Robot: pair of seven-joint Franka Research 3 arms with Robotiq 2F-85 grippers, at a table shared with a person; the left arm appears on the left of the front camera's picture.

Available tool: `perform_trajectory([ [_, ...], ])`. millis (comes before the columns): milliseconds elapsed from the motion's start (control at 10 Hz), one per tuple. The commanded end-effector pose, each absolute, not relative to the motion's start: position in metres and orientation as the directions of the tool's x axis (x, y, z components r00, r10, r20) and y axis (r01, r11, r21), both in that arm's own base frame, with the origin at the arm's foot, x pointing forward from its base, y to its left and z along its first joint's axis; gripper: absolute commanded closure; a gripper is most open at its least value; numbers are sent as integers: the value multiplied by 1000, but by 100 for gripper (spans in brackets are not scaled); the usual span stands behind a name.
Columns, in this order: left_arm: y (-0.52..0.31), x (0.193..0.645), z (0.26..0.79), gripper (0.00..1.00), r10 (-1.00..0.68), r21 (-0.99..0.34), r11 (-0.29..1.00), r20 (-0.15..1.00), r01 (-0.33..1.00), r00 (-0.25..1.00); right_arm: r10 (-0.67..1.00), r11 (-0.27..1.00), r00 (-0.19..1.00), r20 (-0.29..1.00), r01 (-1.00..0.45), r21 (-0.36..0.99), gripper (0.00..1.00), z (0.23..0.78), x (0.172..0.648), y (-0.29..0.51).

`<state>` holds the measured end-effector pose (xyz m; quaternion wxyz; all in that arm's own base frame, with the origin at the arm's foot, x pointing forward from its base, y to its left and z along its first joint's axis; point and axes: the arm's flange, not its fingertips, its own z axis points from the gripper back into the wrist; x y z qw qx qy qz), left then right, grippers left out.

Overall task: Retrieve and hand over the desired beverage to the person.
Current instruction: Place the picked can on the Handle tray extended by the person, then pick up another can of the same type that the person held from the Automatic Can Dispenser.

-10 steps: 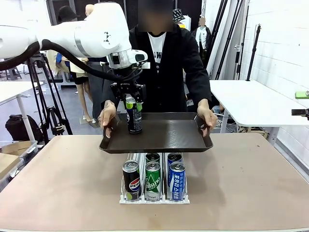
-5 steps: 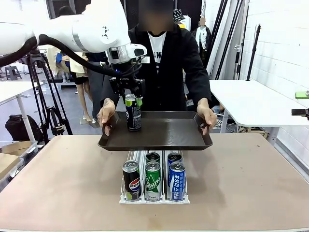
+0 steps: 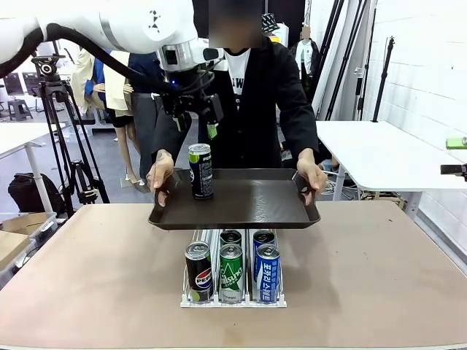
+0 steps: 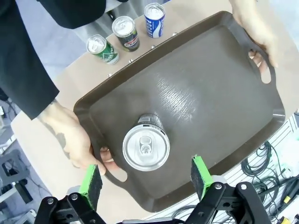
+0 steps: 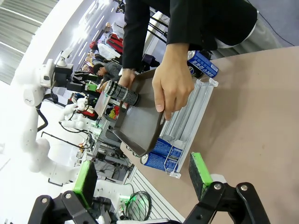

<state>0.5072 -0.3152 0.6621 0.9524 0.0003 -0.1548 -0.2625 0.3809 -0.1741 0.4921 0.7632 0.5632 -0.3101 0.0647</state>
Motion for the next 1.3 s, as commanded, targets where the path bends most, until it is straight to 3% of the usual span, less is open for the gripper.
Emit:
perform_trajectory([
  [0,-315,511,664,0,-486,119,874,234,472,842,-254,346,794,552,-458,819,0,493,380,-174],
  [100,-315,507,662,0,-500,82,862,295,500,814,-254,346,794,552,-458,819,0,493,380,-174],
  [1200,-315,507,662,0,-500,82,862,295,500,814,-254,346,794,552,-458,819,0,493,380,-174],
])
